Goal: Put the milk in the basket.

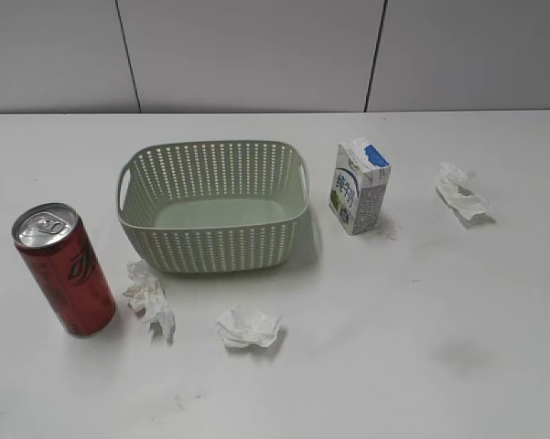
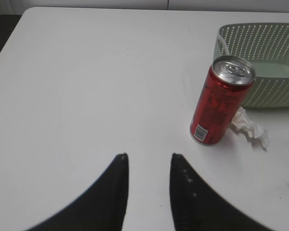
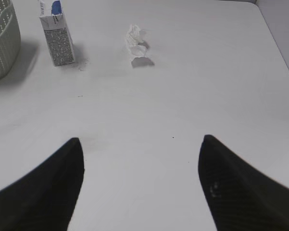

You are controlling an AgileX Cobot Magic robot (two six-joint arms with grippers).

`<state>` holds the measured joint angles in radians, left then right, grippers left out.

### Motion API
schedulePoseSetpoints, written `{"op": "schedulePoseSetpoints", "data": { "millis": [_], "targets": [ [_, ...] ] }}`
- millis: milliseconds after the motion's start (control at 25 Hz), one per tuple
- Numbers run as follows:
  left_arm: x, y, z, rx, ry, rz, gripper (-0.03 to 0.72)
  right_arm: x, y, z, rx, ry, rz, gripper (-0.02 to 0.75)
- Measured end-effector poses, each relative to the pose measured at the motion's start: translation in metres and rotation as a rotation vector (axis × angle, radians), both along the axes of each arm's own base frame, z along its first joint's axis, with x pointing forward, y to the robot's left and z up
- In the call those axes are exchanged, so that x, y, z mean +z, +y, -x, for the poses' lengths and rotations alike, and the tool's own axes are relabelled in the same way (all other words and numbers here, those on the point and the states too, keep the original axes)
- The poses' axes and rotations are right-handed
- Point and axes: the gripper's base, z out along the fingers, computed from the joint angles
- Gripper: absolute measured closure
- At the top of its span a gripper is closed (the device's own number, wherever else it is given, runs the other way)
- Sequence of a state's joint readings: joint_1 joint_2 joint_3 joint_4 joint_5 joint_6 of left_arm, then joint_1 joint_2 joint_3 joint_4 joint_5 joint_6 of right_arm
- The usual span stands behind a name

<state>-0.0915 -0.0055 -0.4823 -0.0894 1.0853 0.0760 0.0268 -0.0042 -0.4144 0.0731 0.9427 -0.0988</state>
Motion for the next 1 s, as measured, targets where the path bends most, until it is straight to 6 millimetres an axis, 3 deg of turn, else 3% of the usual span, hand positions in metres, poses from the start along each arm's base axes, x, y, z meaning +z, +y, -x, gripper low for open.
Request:
{"op": "schedulePoseSetpoints", "data": {
  "millis": [360,600,840,1000],
  "targets": [
    [0.000,0.000,0.000,0.000,0.000,0.000,0.452,0.000,0.000,0.000,-0.003,0.001,-0.007,0.146],
    [0.000,0.000,0.000,0.000,0.000,0.000,0.452,0.013,0.000,-0.005,-0.020,-0.057,-0.044,0.065],
    [0.000,0.000,0.000,0.000,0.000,0.000,0.452,0.039,0.000,-0.029,-0.032,-0.194,-0.060,0.062],
    [0.000,0.000,0.000,0.000,0.000,0.000,0.452,0.048,0.000,-0.057,-0.039,-0.147,-0.061,0.062]
  ]
}}
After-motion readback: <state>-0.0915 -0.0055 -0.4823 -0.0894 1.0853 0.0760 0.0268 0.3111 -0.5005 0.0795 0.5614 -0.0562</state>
